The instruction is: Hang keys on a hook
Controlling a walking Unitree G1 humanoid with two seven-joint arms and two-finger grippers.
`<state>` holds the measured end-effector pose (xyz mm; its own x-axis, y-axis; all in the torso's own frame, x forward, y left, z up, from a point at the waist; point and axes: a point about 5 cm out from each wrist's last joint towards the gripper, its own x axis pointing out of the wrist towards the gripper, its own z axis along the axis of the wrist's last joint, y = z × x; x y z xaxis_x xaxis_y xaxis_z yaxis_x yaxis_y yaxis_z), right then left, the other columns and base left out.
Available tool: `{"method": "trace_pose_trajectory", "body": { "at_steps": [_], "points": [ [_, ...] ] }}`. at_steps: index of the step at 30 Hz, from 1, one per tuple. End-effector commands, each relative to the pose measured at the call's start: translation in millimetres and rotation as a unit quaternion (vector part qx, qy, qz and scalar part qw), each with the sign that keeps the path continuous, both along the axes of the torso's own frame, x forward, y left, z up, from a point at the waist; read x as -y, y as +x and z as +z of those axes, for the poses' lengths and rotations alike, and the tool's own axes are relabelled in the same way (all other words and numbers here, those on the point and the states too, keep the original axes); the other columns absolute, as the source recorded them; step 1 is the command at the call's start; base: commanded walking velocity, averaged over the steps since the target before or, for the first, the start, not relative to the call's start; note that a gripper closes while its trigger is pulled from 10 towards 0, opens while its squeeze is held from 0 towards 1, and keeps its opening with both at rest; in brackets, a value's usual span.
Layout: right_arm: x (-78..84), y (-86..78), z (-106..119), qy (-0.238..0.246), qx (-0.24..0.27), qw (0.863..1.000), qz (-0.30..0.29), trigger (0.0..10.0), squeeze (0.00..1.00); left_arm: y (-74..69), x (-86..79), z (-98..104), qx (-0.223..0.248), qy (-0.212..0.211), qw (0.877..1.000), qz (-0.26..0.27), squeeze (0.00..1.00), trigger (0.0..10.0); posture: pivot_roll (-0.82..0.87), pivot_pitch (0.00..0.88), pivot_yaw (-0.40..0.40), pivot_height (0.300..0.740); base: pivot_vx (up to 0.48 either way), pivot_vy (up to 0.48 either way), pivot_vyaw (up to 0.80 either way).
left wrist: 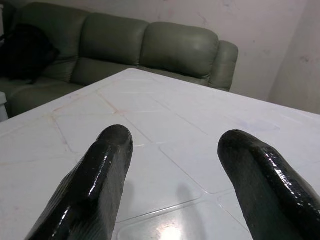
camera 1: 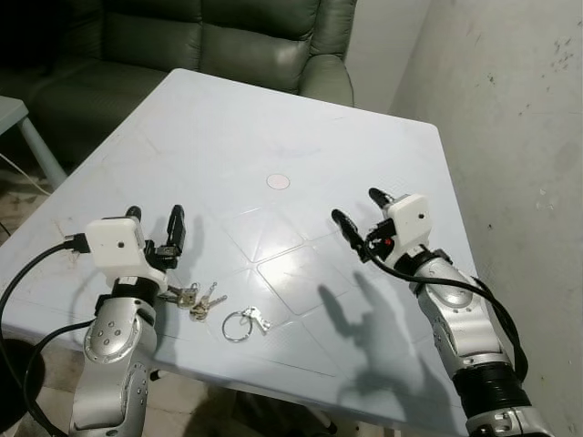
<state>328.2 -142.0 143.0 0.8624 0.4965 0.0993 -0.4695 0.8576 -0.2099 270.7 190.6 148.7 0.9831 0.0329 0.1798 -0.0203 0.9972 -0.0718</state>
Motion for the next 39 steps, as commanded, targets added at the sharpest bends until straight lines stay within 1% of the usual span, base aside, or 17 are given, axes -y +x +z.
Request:
{"method": "trace_pose_trajectory", "body": {
  "at_steps": [1,8,11,14,16,22,24,27,30,31,32,39],
  "points": [
    [3.7,0.4,0.2,-0.001,-0.002,1.000,-0.003,10.0,0.00,-0.5,0.6,0.7,-0.001,0.006,1.000,-0.003,0.00,10.0,-0.15,0.087,-0.114,0.740,0.000,0.000,0.00],
    [3.7,0.1,0.1,-0.001,-0.001,1.000,-0.003,10.0,0.00,-0.9,0.6,0.9,0.000,0.006,1.000,-0.003,0.00,10.0,-0.15,0.087,-0.114,0.740,0.000,0.000,0.00],
    [3.8,0.6,0.5,0.021,-0.004,1.000,-0.012,10.0,0.00,-0.4,0.5,1.3,0.000,0.011,1.000,-0.002,0.00,10.0,-0.15,0.088,-0.114,0.740,0.000,0.000,0.00],
    [4.9,1.3,1.7,0.032,-0.001,0.999,-0.025,10.0,0.00,-0.3,0.4,1.5,0.001,0.010,1.000,-0.002,0.00,10.0,-0.15,0.088,-0.113,0.740,0.000,0.000,0.00],
    [5.1,1.6,2.0,0.044,-0.003,0.999,-0.030,10.0,0.00,-0.3,0.8,2.5,0.007,0.002,1.000,-0.005,0.00,10.0,-0.14,0.086,-0.113,0.740,0.000,0.000,0.00],
    [5.7,1.6,5.6,0.080,0.002,0.995,-0.054,10.0,0.00,0.3,-0.6,4.1,0.011,0.008,1.000,-0.005,0.00,10.0,-0.15,0.084,-0.109,0.740,0.000,0.000,0.00],
    [5.7,1.3,5.8,0.080,0.004,0.995,-0.056,10.0,0.00,0.7,-1.0,3.9,0.009,0.012,1.000,-0.004,0.00,10.0,-0.15,0.082,-0.106,0.740,0.000,0.000,0.00],
    [8.4,2.3,5.0,0.097,-0.004,0.992,-0.078,10.0,0.00,1.7,-0.8,3.7,0.010,0.012,1.000,-0.008,0.00,10.0,-0.15,0.082,-0.103,0.740,0.000,0.000,0.00],
    [8.7,1.9,5.4,0.105,-0.001,0.991,-0.082,10.0,0.00,2.7,-0.2,3.9,0.013,0.008,1.000,-0.014,0.00,10.0,-0.15,0.078,-0.098,0.740,0.000,0.000,0.00],
    [9.2,1.3,5.0,0.110,-0.001,0.990,-0.086,10.0,0.00,3.5,0.1,3.5,0.011,0.010,1.000,-0.015,0.00,10.0,-0.15,0.078,-0.098,0.740,0.000,0.000,0.00],
    [9.6,0.0,3.6,0.123,-0.004,0.988,-0.094,10.0,0.00,4.7,1.9,2.1,0.009,0.020,1.000,-0.017,0.00,10.0,-0.16,0.075,-0.095,0.740,0.000,0.000,0.00],
    [5.0,-6.1,-3.0,0.126,-0.008,0.987,-0.099,10.0,0.00,6.1,5.5,1.4,0.009,0.011,1.000,-0.027,0.00,10.0,-0.16,0.066,-0.089,0.740,0.000,0.000,0.00]
  ]
}}
